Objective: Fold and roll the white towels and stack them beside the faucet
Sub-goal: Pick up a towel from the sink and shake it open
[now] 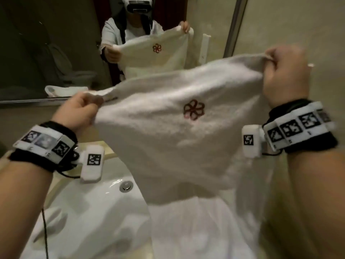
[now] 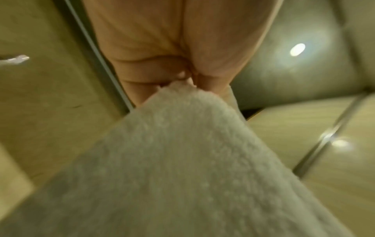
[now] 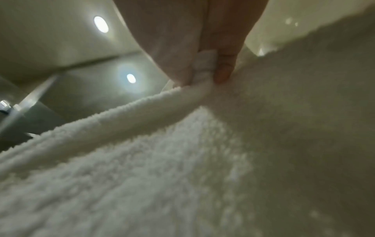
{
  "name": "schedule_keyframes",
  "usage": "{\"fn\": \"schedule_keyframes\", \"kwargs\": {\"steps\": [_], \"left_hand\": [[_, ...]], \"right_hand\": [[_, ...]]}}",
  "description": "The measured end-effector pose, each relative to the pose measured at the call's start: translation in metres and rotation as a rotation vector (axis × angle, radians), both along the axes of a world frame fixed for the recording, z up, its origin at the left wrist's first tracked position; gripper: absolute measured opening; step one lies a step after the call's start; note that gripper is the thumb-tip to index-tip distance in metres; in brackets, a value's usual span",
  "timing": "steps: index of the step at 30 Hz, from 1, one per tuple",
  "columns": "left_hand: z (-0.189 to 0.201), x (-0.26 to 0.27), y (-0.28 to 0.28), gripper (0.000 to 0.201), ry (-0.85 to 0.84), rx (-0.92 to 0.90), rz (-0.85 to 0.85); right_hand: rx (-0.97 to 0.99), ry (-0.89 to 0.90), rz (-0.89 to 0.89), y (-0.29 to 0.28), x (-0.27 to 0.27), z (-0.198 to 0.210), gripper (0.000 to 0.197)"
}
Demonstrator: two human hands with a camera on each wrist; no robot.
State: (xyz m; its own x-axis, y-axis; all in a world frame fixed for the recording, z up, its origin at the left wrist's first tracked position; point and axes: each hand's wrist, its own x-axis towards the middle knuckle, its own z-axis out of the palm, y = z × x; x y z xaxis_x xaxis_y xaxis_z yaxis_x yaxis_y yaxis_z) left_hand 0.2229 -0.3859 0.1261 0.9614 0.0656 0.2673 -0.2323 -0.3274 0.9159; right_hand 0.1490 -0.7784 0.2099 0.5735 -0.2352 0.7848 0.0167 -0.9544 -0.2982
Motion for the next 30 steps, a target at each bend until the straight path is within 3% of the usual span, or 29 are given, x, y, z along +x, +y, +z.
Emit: {"fn": "schedule_keyframes", "kwargs": {"steps": [4, 8, 14, 17, 20, 22, 25, 27, 30], "left_hand": [[-0.079, 0.067, -0.003, 0.019, 0.267, -0.008, -0.046], [-0.162, 0.126, -0.013, 0.026, 0.475, 0.012, 0.023], [-0.229, 0.181, -0.017, 0.034, 0.621, 0.145, 0.103], [-0.238, 0.191, -0.023, 0.035, 0.614, 0.373, 0.128], [-0.239, 0.189, -0.030, 0.028, 0.586, 0.520, 0.130], [-0.232, 0.182, -0.031, 0.027, 0.569, 0.528, 0.134], [-0.211, 0.158, -0.033, 0.033, 0.407, 0.511, 0.128], [-0.191, 0.129, -0.042, 0.030, 0.318, 0.533, 0.027], [-0.166, 0.065, -0.062, 0.010, 0.320, 0.554, -0.301]], "right_hand": [[-0.042, 0.353, -0.003, 0.002, 0.075, -0.079, 0.023], [-0.083, 0.648, -0.046, -0.001, 0.143, -0.169, 0.022], [-0.047, 0.861, -0.077, -0.011, 0.214, -0.253, 0.025], [0.008, 0.909, -0.078, -0.014, 0.231, -0.275, 0.024], [0.075, 0.955, -0.097, -0.014, 0.230, -0.288, 0.035], [0.080, 0.937, -0.080, -0.013, 0.221, -0.285, 0.039], [0.089, 0.978, -0.009, -0.008, 0.197, -0.262, 0.034], [0.072, 0.980, 0.090, 0.000, 0.169, -0.239, 0.028], [0.060, 0.947, 0.234, 0.022, 0.111, -0.209, 0.022]]}}
